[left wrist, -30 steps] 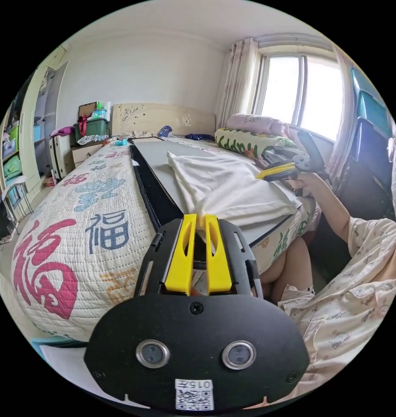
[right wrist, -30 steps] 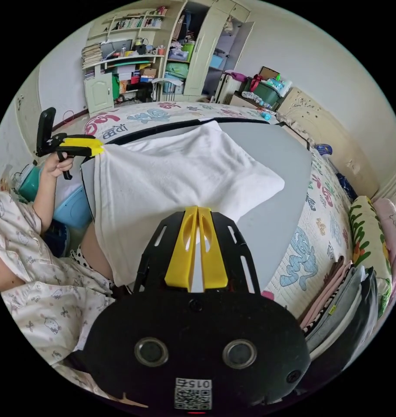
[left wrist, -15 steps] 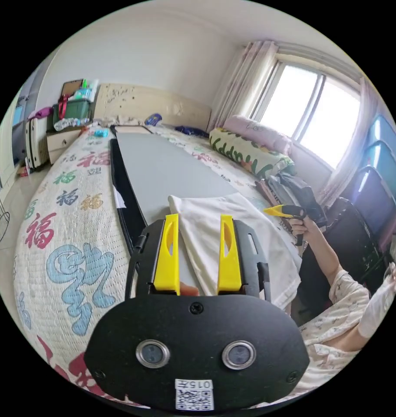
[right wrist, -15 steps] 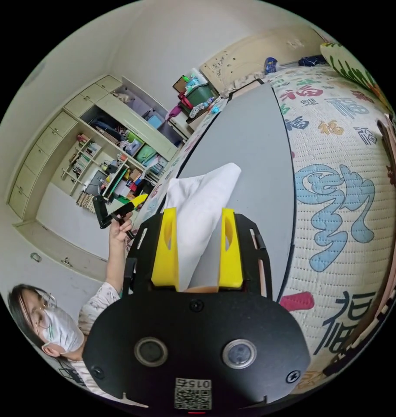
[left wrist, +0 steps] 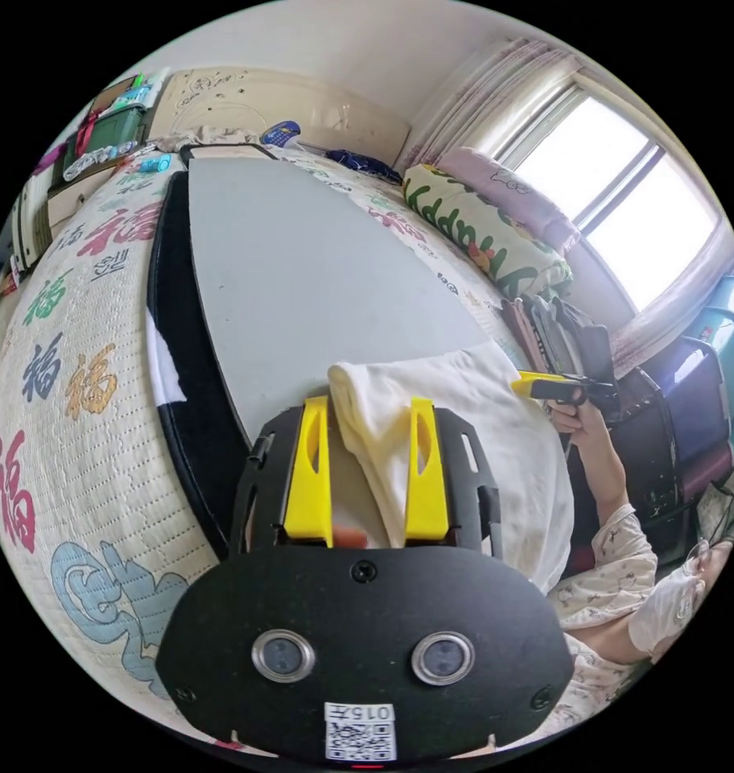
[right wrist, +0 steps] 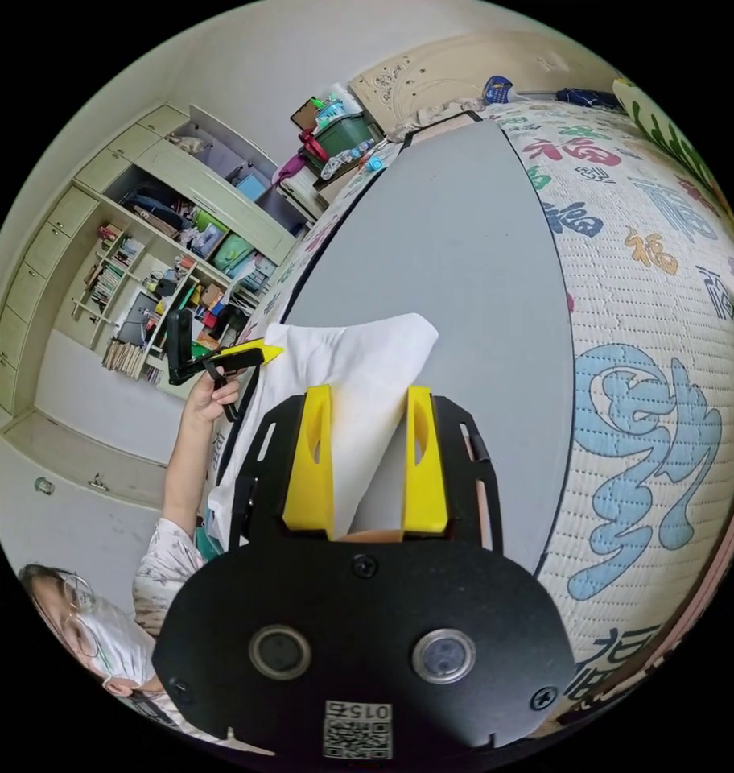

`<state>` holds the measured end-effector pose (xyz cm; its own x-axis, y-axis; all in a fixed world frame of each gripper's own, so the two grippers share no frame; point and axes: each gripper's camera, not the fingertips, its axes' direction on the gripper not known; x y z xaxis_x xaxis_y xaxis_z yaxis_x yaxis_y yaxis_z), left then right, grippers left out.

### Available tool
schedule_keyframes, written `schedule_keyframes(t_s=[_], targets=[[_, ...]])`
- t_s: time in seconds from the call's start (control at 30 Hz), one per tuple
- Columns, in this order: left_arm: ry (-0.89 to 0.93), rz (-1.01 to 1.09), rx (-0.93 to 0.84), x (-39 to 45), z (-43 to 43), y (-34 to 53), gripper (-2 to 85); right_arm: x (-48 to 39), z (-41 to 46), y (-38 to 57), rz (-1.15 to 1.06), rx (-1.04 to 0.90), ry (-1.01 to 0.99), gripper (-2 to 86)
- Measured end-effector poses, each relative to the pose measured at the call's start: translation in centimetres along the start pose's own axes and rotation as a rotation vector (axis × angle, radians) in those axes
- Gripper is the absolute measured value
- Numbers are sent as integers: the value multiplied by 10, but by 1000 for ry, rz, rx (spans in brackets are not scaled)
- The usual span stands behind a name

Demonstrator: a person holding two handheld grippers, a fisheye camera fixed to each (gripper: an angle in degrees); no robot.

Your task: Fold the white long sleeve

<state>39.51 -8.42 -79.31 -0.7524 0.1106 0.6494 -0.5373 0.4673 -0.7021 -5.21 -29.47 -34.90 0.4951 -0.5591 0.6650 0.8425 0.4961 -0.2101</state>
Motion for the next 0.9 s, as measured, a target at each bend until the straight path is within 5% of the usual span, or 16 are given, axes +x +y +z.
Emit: schedule_keyframes(t_s=[0.13, 0.3, 0.57, 0.9], targets=[[9, 18, -52, -7, -6, -29, 77, -8, -4, 27, 10, 39, 15, 88], [-35, 154, 163, 39, -87, -16, 45, -38, -48, 97, -67, 220, -10, 62], [-86, 534, 533, 241, -289, 51, 27, -123, -163, 273, -317, 531, 72, 60], [75, 752, 744, 432, -390, 28, 21, -186, -291, 461, -512, 855, 373, 59]])
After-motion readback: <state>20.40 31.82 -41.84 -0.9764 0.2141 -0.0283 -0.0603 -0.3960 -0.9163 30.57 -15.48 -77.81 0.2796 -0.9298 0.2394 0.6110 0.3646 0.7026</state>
